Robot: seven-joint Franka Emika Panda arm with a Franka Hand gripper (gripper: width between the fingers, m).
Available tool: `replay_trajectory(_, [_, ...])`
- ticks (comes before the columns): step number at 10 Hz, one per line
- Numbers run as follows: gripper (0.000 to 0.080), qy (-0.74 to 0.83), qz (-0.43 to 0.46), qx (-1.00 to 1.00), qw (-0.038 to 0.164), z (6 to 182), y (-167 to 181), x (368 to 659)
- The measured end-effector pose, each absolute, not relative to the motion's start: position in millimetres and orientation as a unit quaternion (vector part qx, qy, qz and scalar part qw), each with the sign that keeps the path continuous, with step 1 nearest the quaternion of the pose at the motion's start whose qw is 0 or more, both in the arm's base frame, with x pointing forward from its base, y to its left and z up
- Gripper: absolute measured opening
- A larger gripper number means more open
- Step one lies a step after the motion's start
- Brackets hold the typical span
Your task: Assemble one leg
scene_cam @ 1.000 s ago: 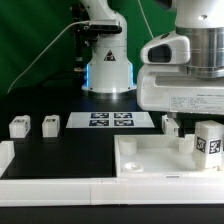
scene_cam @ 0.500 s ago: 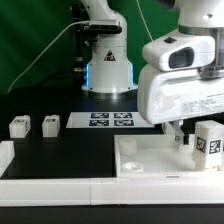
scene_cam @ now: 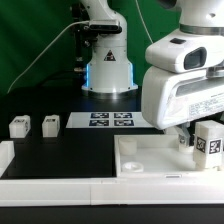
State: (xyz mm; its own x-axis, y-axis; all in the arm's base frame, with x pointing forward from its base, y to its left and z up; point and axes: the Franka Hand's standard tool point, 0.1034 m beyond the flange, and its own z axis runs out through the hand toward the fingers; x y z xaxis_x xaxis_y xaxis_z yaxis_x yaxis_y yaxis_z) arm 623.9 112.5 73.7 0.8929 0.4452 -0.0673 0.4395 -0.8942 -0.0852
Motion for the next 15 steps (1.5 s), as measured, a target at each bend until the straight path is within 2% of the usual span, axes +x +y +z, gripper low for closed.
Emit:
replay_trajectory(1, [0.0417,-0.227,0.043,-0.972,0.034,73.7,112.5,623.9])
replay_trajectory(2, [0.0417,-0.227,0.043,-0.972,0.034,73.7,112.5,623.9])
replay_trajectory(3, [0.029,-0.221,0.043,-0.974,0.034,73.7,112.6,623.9])
replay_trajectory(6, [0.029,-0.163,0.045,-0.985,0.034,73.7,113.7,623.7])
replay_trajectory(15, [0.0291,0.339,0.043,-0.94,0.014,72.6,122.1,623.7])
